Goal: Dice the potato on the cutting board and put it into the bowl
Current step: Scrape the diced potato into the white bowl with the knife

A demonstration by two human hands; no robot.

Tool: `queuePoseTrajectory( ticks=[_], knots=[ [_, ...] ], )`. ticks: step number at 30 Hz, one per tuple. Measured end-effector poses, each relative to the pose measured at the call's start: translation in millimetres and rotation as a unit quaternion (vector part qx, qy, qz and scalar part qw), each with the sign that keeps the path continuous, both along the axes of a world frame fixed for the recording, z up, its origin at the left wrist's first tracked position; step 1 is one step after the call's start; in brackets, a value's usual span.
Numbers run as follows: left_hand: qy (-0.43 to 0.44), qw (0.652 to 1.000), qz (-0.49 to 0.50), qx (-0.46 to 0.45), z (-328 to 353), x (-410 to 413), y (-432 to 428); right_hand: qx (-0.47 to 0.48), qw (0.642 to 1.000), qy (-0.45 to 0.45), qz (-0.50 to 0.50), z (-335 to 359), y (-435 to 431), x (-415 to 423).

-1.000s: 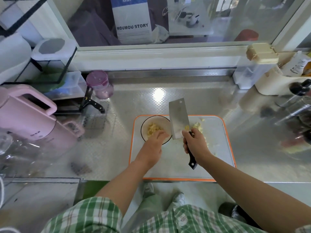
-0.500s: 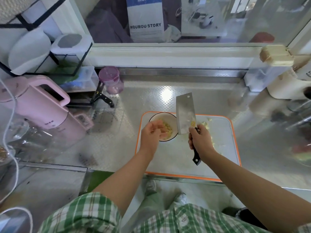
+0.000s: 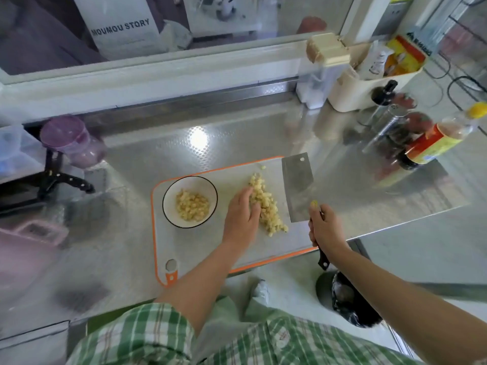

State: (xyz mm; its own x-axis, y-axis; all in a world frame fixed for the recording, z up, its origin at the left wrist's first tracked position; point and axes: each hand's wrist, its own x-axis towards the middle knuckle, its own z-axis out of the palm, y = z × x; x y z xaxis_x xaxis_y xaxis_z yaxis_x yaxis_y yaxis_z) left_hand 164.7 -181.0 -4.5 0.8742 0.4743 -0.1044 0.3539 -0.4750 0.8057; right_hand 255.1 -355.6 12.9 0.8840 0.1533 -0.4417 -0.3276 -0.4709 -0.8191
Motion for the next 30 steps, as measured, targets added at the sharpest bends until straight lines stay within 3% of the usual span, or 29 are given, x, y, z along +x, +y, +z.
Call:
queuePoseTrajectory(
  ticks=[6, 16, 23, 30],
  knots=[
    [0.057, 0.996, -0.007, 0.063, -30, 1, -8, -0.115, 0.993, -0.021, -0.014, -27, -44, -20],
    [0.062, 0.997, -0.03, 0.031, -42, 7, -14, -0.186, 0.98, -0.053, 0.056, -37, -22, -44],
    [0.01, 1.0, -0.025, 0.01, -45, 24, -32, -0.168, 0.981, -0.017, 0.093, -37, 1, -52],
    [-0.019, 0.998, -0.014, 0.061, -54, 39, -44, -0.105, 0.991, 0.002, 0.084, -40, 22, -49]
  ],
)
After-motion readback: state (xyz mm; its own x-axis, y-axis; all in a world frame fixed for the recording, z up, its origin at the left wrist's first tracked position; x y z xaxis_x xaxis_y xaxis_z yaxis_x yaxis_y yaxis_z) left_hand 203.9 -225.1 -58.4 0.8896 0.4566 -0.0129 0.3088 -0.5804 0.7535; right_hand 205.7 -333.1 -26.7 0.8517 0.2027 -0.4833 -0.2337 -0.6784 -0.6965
